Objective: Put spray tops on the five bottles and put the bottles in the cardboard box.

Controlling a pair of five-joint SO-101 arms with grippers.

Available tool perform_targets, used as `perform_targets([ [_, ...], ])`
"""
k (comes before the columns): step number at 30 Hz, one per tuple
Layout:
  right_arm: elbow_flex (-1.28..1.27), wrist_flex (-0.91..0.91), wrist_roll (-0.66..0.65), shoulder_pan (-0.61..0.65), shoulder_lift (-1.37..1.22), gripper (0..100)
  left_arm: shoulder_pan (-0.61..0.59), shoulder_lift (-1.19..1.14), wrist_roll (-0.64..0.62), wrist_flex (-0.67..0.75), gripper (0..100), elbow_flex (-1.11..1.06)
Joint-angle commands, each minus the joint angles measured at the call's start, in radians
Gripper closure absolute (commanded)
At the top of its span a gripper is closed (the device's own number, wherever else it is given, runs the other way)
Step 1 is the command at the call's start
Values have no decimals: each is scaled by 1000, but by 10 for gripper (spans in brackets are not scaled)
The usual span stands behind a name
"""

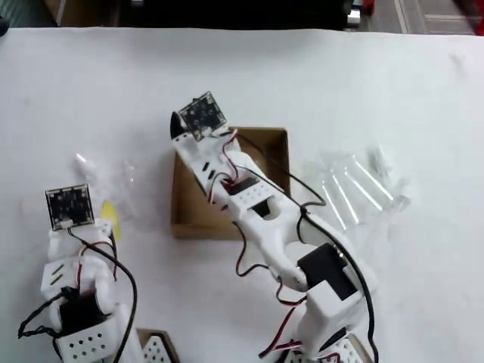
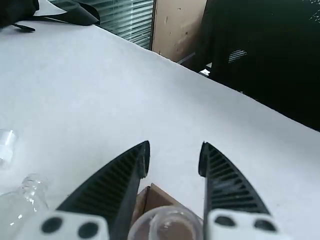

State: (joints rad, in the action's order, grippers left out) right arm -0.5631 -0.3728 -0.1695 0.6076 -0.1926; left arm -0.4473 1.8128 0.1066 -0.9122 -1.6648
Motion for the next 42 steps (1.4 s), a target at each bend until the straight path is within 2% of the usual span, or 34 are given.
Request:
perform_targets([
  [1,34,22,8,5,84,854,12,8,11,5,832,6],
  [11,32,70,8,-12,170,856,12,8,11,5,832,6],
  [15,32,117,9,-25,286,857,12,8,11,5,832,6],
  [22,32,395,9,-87,739,862,12,8,11,5,832,5],
  [26,12,653,9,-145,966,995,12,8,11,5,832,5],
  [28,-28,748,9,-176,1026,964,12,8,11,5,832,5],
  [29,-55,776,9,-193,1044,981,12,8,11,5,832,5],
  [34,-227,805,9,-266,1052,982,12,8,11,5,832,5],
  [42,-284,805,2,-208,789,982,8,8,11,5,832,-5],
])
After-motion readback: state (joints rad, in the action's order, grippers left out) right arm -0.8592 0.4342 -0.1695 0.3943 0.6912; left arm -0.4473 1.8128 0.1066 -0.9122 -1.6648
